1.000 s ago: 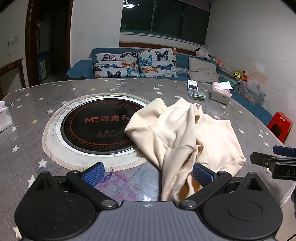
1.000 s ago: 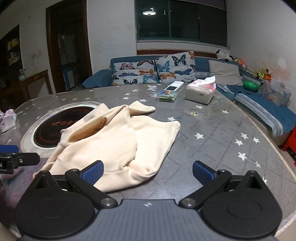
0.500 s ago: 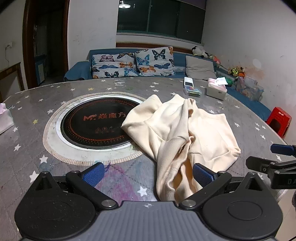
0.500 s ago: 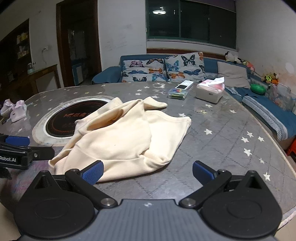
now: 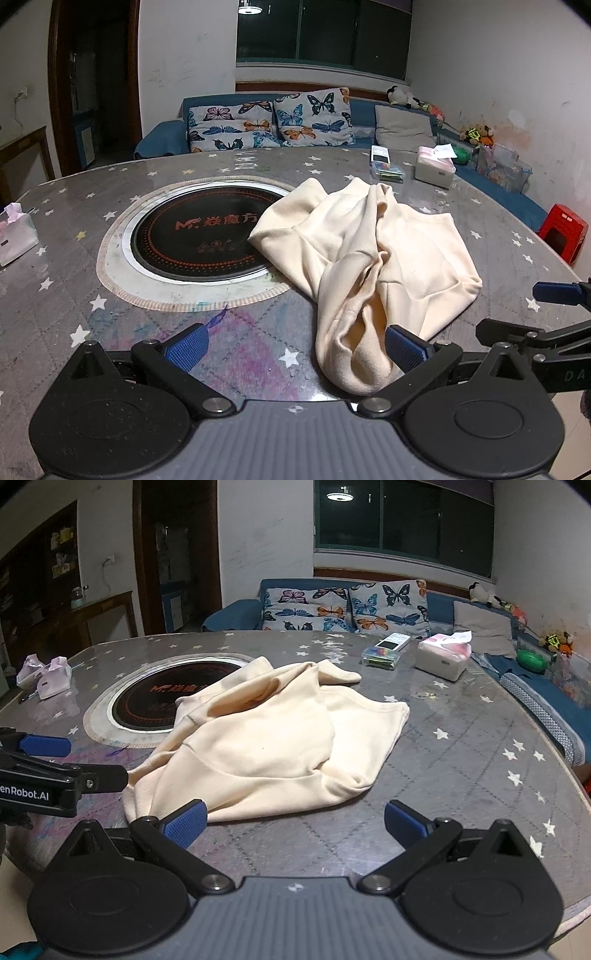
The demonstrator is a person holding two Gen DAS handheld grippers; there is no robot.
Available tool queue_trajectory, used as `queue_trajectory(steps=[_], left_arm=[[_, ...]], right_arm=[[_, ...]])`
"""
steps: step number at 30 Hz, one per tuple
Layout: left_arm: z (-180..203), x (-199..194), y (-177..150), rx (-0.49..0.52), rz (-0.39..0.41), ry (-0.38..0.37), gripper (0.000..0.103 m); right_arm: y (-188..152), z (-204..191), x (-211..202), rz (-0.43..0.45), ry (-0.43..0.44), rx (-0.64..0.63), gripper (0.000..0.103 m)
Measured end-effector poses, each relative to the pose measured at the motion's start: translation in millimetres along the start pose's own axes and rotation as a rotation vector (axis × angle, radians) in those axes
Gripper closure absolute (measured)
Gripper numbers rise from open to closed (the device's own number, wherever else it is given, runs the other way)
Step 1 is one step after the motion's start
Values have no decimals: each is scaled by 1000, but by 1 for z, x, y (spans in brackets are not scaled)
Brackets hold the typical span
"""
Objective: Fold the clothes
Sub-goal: 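Move both grippers toward the crumpled cream sweatshirt on the table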
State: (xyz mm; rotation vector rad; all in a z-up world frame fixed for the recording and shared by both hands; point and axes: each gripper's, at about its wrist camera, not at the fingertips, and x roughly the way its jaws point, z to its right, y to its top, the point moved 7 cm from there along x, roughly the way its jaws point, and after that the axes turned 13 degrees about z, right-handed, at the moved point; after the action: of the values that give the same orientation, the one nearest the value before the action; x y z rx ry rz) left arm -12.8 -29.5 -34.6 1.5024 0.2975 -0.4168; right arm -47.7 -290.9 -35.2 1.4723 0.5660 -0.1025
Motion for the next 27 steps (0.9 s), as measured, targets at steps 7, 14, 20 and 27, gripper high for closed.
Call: queue_trajectory(steps=[7, 14, 20, 27], left_arm=[[1, 1, -1, 3, -4, -3, 0], [3, 2, -3, 9, -11, -5, 0], [4, 6, -3, 11, -18, -8, 0], [5, 11, -1, 11, -21, -15, 0]], right_arm=[[-2, -5, 3, -12, 6, -12, 0], [-2, -7, 4, -16, 12, -15, 0], [-1, -7, 8, -16, 17, -14, 0], [0, -7, 14, -26, 28, -14, 0]])
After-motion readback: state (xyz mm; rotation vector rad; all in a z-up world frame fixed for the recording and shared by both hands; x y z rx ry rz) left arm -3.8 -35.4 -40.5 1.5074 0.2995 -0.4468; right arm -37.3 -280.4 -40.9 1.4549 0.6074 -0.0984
